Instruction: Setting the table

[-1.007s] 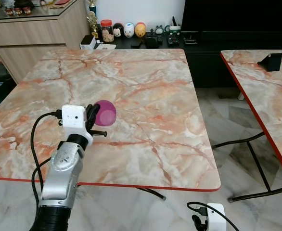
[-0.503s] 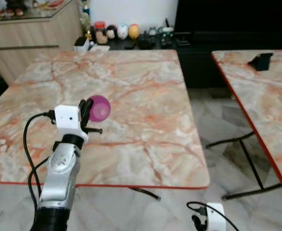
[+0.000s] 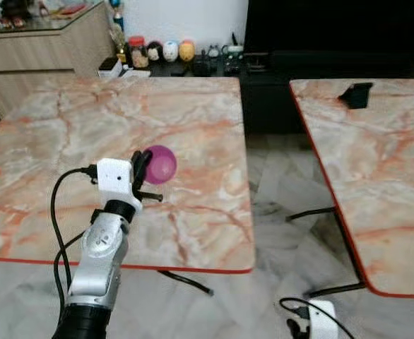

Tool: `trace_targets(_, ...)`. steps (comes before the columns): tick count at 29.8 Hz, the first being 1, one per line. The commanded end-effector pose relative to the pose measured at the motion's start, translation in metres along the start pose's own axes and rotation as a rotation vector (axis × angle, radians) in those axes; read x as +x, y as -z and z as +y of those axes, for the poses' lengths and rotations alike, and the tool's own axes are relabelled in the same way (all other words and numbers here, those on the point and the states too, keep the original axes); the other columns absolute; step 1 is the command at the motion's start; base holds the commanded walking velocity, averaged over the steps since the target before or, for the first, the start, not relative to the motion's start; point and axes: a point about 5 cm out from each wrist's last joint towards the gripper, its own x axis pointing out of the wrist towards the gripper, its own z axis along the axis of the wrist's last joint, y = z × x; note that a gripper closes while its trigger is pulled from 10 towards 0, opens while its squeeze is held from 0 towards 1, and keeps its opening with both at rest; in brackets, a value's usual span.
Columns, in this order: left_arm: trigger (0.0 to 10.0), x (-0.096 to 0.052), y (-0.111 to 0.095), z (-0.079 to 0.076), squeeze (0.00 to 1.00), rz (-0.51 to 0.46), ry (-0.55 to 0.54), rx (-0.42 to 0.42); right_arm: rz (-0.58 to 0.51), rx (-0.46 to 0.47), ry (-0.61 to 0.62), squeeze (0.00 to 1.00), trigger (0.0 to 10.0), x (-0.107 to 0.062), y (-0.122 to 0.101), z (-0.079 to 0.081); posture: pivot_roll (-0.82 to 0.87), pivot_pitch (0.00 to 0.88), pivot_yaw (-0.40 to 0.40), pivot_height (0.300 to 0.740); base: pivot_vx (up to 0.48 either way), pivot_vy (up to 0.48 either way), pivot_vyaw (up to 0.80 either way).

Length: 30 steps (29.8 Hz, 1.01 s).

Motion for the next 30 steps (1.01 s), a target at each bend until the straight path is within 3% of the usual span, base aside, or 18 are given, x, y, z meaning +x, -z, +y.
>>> trace_targets(1,10.0,0.0016,-0.0034,-0.0002,0.0,-0.015,0.001,0.012,0.032,0.019,-0.012,0.0,10.0,-0.0015,0.0087,0.006,0.03,0.0,0.004,0.74,0.0,-0.371,-0.71)
trace_targets(30,10.0,0.005,-0.0037,0.0034,0.0,-0.013,-0.015,0.003,0.025,0.008,-0.029,0.0,10.0,-0.0015,0.008,0.007,0.03,0.0,0.004,0.74,0.0,-0.372,-0.02)
